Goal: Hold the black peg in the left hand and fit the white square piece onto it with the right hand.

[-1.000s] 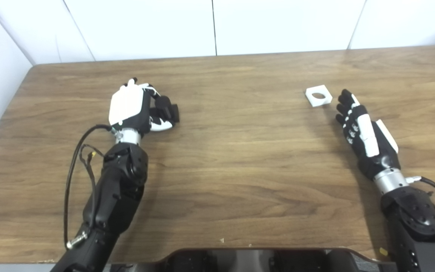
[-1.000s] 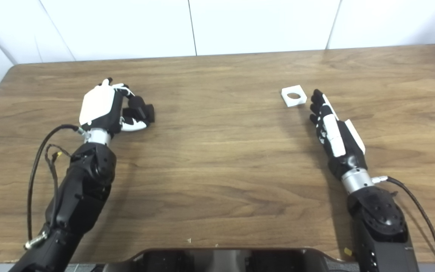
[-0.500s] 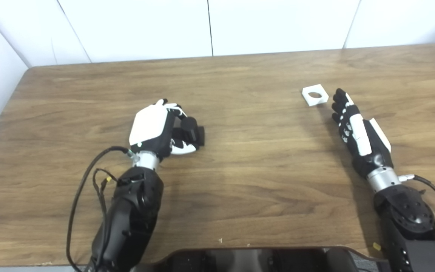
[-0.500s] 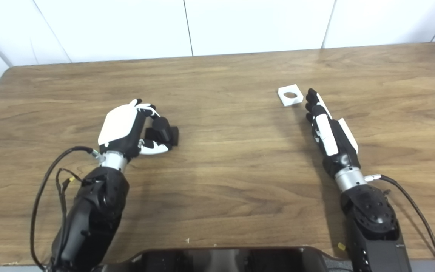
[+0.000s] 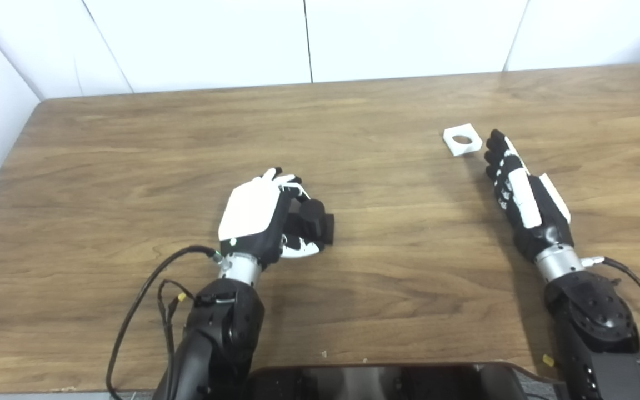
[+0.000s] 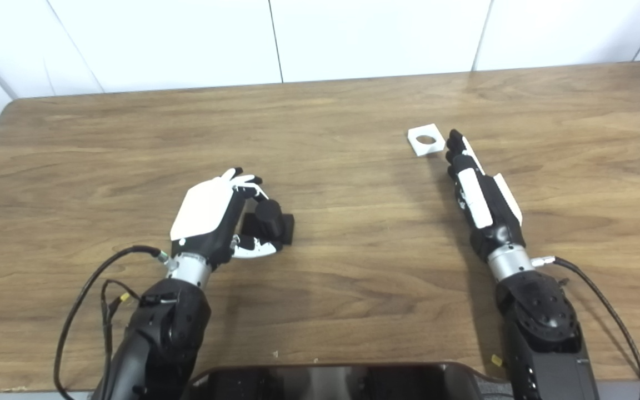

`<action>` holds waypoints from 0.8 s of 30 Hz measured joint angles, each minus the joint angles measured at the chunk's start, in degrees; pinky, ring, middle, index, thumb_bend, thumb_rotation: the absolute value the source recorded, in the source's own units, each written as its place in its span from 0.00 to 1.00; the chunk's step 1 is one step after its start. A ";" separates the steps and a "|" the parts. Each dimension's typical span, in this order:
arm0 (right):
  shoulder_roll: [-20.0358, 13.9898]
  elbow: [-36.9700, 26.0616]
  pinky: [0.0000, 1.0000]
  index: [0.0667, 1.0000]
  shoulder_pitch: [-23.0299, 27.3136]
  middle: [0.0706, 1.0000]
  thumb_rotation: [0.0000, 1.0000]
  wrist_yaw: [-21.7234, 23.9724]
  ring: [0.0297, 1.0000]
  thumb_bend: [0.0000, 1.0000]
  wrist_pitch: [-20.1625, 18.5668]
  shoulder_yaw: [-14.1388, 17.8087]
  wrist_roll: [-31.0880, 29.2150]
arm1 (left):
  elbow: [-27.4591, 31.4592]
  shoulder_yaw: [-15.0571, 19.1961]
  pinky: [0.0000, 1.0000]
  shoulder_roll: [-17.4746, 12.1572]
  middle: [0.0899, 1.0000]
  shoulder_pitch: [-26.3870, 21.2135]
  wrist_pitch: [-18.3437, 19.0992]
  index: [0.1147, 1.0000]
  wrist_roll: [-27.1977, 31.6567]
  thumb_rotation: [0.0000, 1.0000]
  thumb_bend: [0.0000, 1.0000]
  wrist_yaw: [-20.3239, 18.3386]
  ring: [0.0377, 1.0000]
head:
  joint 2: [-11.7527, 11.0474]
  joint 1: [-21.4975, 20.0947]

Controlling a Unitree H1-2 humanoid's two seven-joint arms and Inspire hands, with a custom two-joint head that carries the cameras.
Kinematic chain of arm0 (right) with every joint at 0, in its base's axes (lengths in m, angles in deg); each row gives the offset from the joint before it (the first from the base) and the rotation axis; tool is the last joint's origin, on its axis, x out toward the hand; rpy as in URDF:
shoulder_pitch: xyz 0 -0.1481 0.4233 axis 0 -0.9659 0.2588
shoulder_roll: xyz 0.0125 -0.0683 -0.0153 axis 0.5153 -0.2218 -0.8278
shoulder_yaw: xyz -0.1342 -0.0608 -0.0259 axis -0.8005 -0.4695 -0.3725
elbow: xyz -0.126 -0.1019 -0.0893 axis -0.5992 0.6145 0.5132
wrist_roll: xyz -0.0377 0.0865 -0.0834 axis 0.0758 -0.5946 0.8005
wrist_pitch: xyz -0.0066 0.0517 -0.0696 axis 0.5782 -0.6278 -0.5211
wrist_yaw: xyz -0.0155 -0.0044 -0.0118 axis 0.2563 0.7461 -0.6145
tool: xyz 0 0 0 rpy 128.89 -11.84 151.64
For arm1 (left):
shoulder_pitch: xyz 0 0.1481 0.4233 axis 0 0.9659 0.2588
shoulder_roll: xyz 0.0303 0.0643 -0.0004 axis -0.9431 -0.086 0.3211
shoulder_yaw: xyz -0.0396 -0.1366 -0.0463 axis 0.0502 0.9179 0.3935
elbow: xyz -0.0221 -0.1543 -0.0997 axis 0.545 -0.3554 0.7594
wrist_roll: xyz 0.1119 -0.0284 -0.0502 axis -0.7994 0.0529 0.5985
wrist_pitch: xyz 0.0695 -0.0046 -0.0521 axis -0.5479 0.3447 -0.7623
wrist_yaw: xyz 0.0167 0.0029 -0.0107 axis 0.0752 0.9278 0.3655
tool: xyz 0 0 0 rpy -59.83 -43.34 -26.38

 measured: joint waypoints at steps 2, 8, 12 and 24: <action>-0.01 0.00 1.00 1.00 -0.02 1.00 0.96 0.00 1.00 0.69 0.02 -0.01 0.05 | 0.00 -0.36 0.94 0.15 0.84 0.49 -0.46 0.42 -0.52 0.08 0.52 0.83 0.95 | 0.09 -0.09; -0.02 -0.26 1.00 1.00 -0.23 1.00 0.97 0.00 1.00 0.69 -0.03 -0.02 0.22 | 0.00 -0.72 0.95 0.78 0.84 0.67 -0.52 0.42 -2.11 0.08 0.52 0.84 0.96 | 0.09 0.00; -0.02 -0.42 1.00 1.00 -0.36 1.00 0.98 -0.01 1.00 0.68 -0.05 -0.01 0.23 | -0.02 -0.52 0.94 1.15 0.83 0.85 -0.53 0.42 -2.04 0.07 0.52 0.89 0.96 | 0.18 -0.17; -0.45 -1.18 1.00 0.99 -0.27 1.00 0.94 0.02 1.00 0.69 -1.25 0.06 0.45 | -0.27 -0.18 0.95 1.60 0.84 0.91 -0.56 0.42 -1.67 0.08 0.52 0.84 0.96 | 0.44 -0.88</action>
